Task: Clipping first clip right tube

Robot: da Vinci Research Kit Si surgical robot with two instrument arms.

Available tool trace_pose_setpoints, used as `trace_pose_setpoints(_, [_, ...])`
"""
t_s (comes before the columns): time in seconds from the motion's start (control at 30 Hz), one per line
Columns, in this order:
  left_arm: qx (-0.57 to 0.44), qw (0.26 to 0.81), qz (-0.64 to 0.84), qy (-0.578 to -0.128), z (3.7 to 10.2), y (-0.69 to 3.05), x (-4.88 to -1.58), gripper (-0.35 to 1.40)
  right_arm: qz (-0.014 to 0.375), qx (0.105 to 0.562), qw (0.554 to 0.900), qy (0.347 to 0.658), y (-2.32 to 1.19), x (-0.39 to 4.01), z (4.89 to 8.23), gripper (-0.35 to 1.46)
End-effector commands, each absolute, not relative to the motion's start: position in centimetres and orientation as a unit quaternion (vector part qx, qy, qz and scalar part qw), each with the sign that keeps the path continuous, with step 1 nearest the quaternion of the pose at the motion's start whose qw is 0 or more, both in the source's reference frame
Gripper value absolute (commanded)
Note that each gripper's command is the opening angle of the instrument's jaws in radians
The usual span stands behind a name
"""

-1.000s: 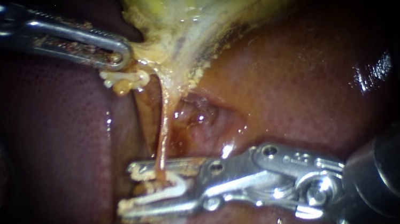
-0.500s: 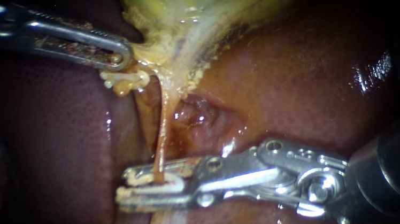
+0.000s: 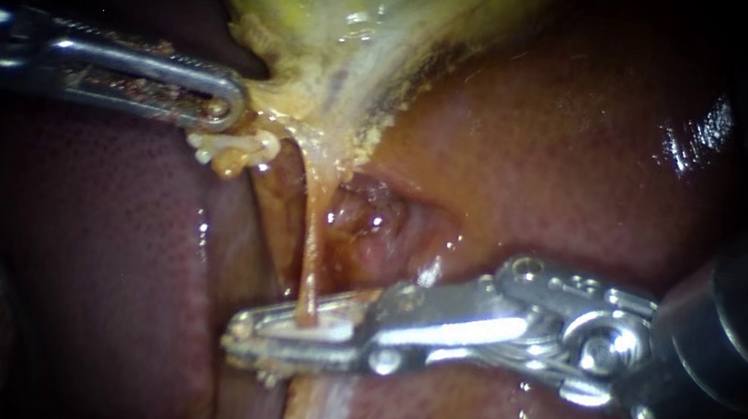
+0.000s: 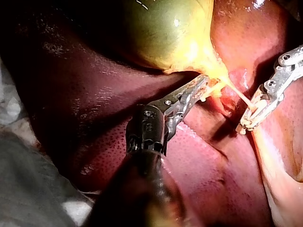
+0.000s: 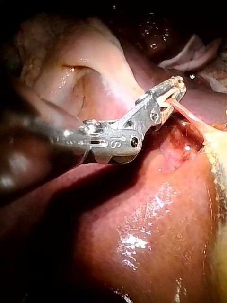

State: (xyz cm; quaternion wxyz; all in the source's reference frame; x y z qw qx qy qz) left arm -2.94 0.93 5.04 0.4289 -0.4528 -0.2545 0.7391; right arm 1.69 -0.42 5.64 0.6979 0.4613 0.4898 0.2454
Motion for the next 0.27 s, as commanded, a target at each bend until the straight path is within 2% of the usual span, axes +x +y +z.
trace_pose_setpoints(0.03, [-0.453, 0.429, 0.739, -0.255, 5.04, 0.93, -2.94, -0.35, 0.246, 0.462, 0.698, 0.490, -0.43, 1.69, 5.65, -0.35])
trace_pose_setpoints(0.27, [-0.453, 0.429, 0.739, -0.255, 5.04, 0.93, -2.94, -0.35, 0.252, 0.466, 0.695, 0.486, -0.44, 1.69, 5.66, -0.35])
